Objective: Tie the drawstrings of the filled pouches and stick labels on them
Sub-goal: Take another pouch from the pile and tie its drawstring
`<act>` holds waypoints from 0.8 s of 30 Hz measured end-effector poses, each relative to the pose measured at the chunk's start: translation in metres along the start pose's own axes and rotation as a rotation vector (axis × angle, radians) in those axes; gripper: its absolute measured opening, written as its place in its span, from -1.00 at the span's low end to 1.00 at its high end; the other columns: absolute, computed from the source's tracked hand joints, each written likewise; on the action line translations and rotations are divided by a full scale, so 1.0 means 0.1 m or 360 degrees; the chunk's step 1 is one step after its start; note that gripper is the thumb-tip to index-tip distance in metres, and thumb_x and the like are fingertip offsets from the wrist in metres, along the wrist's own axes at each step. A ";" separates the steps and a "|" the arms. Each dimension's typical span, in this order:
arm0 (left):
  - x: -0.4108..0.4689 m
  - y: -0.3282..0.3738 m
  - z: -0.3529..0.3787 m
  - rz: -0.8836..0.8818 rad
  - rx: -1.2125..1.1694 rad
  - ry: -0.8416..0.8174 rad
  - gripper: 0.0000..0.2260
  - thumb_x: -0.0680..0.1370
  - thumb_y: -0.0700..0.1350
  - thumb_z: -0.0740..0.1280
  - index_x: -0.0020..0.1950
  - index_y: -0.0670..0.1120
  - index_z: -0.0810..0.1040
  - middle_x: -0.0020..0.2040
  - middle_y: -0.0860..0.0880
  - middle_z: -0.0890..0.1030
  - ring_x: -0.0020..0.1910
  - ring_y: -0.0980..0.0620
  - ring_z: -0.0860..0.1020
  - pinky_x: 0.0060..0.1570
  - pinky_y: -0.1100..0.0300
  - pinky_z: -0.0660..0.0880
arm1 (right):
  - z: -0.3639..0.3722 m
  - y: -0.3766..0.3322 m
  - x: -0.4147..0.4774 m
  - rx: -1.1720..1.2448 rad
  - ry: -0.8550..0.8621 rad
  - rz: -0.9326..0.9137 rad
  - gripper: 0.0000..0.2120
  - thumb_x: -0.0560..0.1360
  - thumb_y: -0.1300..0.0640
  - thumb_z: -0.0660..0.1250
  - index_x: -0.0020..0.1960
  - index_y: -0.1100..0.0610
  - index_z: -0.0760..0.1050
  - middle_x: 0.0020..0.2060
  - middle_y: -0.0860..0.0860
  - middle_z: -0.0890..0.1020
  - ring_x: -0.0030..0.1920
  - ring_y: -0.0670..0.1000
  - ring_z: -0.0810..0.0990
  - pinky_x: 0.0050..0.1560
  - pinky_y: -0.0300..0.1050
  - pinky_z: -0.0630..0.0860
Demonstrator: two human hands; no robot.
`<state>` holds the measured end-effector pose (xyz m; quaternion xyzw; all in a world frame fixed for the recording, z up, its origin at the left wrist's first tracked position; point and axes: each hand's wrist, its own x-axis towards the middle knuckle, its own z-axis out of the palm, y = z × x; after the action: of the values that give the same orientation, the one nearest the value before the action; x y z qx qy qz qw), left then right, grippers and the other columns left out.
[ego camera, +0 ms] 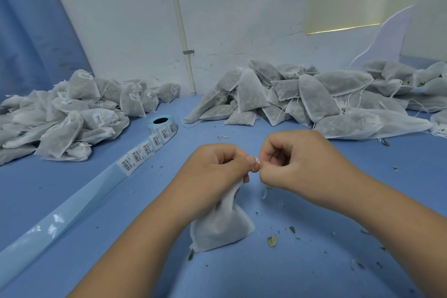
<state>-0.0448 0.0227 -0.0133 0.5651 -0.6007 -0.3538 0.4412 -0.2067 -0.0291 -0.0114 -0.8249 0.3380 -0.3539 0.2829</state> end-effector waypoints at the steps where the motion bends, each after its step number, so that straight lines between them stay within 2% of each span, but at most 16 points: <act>1: 0.00 -0.01 0.00 0.0001 0.0008 0.0036 -0.86 0.36 0.06 0.37 -0.36 0.07 0.64 -0.40 0.09 0.57 -0.47 0.15 0.46 -0.32 0.24 0.38 | 0.00 0.00 0.00 -0.0005 -0.0006 -0.0005 -0.91 0.21 0.03 0.31 -0.37 0.05 0.52 -0.49 -0.08 0.54 -0.49 -0.18 0.40 -0.46 -0.35 0.35; 7: 0.01 -0.03 0.00 0.0056 0.0019 0.0121 -0.87 0.35 0.05 0.37 -0.36 0.06 0.62 -0.37 0.10 0.59 -0.46 0.16 0.47 -0.28 0.18 0.35 | 0.01 0.02 0.02 0.0176 -0.0089 0.0073 -0.93 0.26 0.10 0.32 -0.34 0.09 0.53 -0.52 -0.14 0.46 -0.49 -0.16 0.37 -0.47 -0.35 0.32; 11: 0.02 -0.02 -0.01 0.0059 -0.0074 0.0106 -0.84 0.34 0.08 0.35 -0.35 0.03 0.62 -0.36 0.07 0.58 -0.42 0.08 0.44 -0.26 0.11 0.33 | -0.01 0.05 0.05 0.0251 -0.0075 0.0123 -0.93 0.35 0.16 0.35 -0.30 0.08 0.56 -0.48 -0.10 0.52 -0.43 -0.11 0.44 -0.43 -0.33 0.37; 15: 0.02 -0.03 -0.01 0.0049 -0.0101 0.0083 -0.85 0.38 0.04 0.34 -0.35 0.04 0.62 -0.35 0.07 0.57 -0.42 0.10 0.44 -0.26 0.14 0.34 | -0.01 0.08 0.05 0.0183 -0.0018 0.0078 -0.93 0.36 0.12 0.35 -0.28 0.02 0.59 -0.48 -0.14 0.54 -0.46 -0.16 0.43 -0.42 -0.35 0.38; 17: 0.02 -0.03 0.00 0.0046 -0.0099 0.0084 -0.83 0.40 0.04 0.32 -0.36 0.06 0.62 -0.35 0.07 0.58 -0.41 0.10 0.44 -0.25 0.13 0.34 | 0.01 0.09 0.05 0.0064 0.0091 0.0016 -0.93 0.37 0.13 0.37 -0.24 -0.01 0.60 -0.42 -0.13 0.57 -0.44 -0.18 0.45 -0.39 -0.36 0.39; 20: 0.02 -0.04 -0.01 0.0050 -0.0103 0.0098 -0.82 0.42 0.05 0.31 -0.35 0.06 0.62 -0.33 0.08 0.59 -0.42 0.12 0.47 -0.22 0.14 0.36 | 0.02 0.08 0.05 -0.0045 0.0392 -0.0144 -0.86 0.40 0.22 0.36 -0.20 -0.02 0.60 -0.33 -0.15 0.58 -0.38 -0.17 0.48 -0.32 -0.40 0.39; 22: 0.02 -0.04 -0.01 0.0055 -0.0109 0.0113 -0.81 0.42 0.06 0.31 -0.36 0.07 0.62 -0.33 0.08 0.59 -0.42 0.14 0.49 -0.21 0.14 0.37 | 0.02 0.05 0.04 -0.0043 0.0553 -0.0268 -0.87 0.41 0.20 0.36 -0.20 -0.01 0.61 -0.37 -0.13 0.58 -0.33 -0.16 0.51 -0.30 -0.39 0.39; 24: 0.02 -0.04 0.00 0.0073 -0.0109 0.0136 -0.80 0.43 0.06 0.31 -0.37 0.09 0.61 -0.32 0.09 0.60 -0.42 0.15 0.49 -0.20 0.14 0.39 | 0.02 0.03 0.02 -0.0094 0.0589 -0.0389 -0.89 0.38 0.17 0.34 -0.18 0.01 0.63 -0.38 -0.16 0.58 -0.28 -0.18 0.54 -0.27 -0.38 0.42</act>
<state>-0.0429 0.0203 -0.0169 0.5502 -0.5817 -0.3396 0.4935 -0.2047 -0.0318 -0.0141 -0.7887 0.2918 -0.5208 0.1468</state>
